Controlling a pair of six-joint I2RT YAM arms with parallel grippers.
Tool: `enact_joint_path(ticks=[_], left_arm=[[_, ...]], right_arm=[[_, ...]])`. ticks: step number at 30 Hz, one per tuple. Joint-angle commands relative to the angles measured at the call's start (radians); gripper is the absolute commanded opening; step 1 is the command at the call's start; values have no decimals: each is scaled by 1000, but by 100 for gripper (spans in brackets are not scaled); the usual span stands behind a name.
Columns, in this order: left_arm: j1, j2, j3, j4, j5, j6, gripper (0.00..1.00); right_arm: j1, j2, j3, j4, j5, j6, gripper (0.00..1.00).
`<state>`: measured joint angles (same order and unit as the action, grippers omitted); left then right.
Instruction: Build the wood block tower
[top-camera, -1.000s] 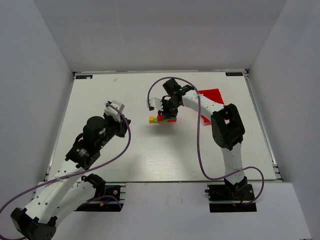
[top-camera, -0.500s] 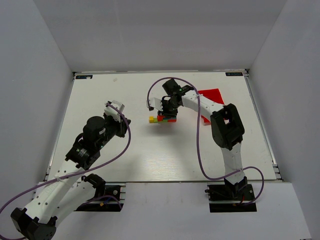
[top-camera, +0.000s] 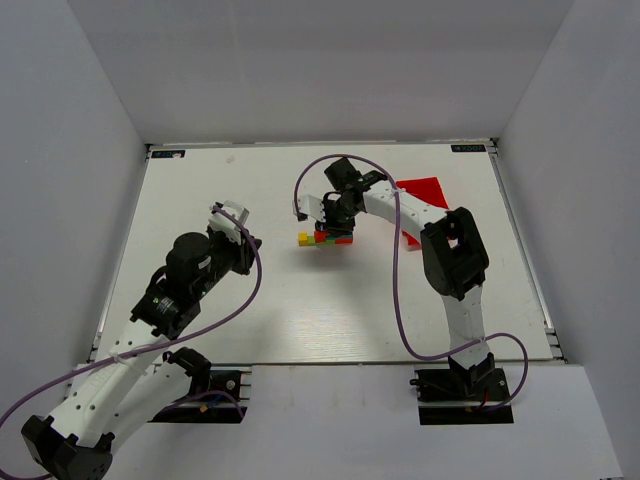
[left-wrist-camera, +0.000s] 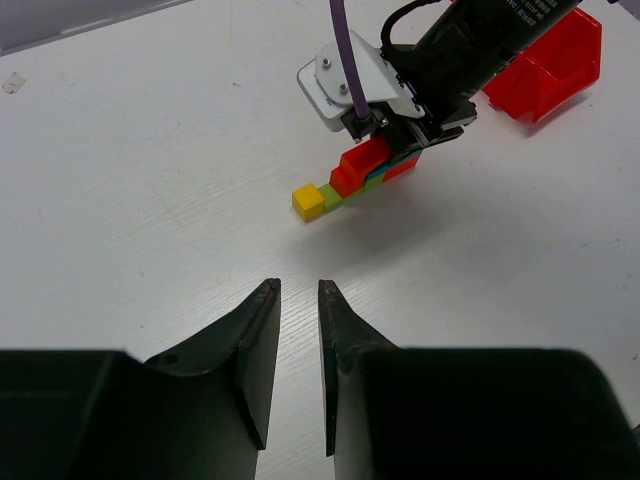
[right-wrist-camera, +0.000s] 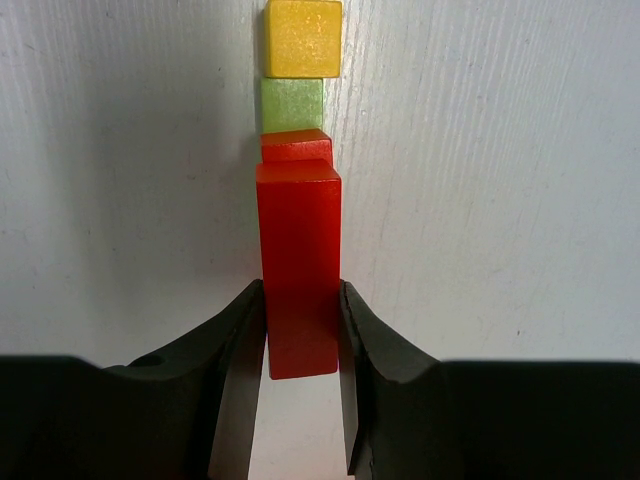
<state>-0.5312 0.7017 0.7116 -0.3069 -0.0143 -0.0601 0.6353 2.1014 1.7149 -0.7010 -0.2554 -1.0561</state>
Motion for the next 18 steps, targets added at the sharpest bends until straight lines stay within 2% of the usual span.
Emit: enact_joint_path(ticks=[1, 18], left_arm=[[5, -2, -1, 3, 13, 0, 33], [5, -2, -1, 3, 13, 0, 33]], right_arm=[[6, 5, 37, 18, 7, 4, 31], [4, 0, 31, 37, 13, 16, 31]])
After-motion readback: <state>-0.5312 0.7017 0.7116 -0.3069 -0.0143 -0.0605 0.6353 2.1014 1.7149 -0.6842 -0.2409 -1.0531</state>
